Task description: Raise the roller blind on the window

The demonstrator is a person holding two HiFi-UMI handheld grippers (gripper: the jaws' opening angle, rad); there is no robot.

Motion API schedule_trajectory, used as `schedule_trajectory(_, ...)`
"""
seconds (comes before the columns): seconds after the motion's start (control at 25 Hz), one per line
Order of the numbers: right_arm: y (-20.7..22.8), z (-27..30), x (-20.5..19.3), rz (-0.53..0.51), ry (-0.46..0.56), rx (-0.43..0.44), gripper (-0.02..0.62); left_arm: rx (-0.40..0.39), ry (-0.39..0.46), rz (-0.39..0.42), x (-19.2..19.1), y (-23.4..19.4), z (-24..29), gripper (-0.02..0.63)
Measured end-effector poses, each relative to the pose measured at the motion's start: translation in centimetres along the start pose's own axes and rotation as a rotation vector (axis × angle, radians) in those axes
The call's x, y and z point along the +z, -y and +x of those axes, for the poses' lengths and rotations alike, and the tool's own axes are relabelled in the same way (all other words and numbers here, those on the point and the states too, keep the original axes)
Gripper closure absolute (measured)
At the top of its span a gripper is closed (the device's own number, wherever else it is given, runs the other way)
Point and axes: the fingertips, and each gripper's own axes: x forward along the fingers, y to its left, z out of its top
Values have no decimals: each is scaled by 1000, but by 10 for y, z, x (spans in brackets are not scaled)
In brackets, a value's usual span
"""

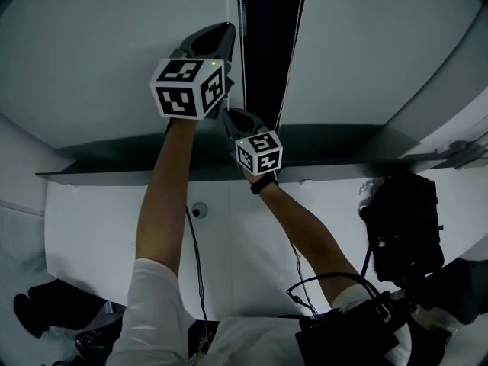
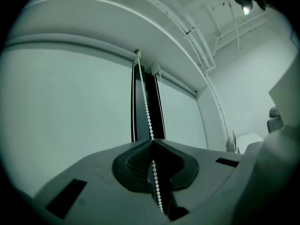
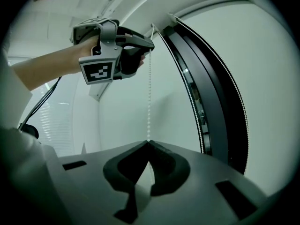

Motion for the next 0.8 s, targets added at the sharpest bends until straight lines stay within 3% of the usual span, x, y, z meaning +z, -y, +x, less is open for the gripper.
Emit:
schedule_trajectory(0.52,-5,-12,-50,33,-121,12,591,-2,9,-27,-44,17,-19,604)
schedule_trajectory(0.8,-7,-23,-99,48,-236,16,591,8,-39,-46,-90,23,-35,604)
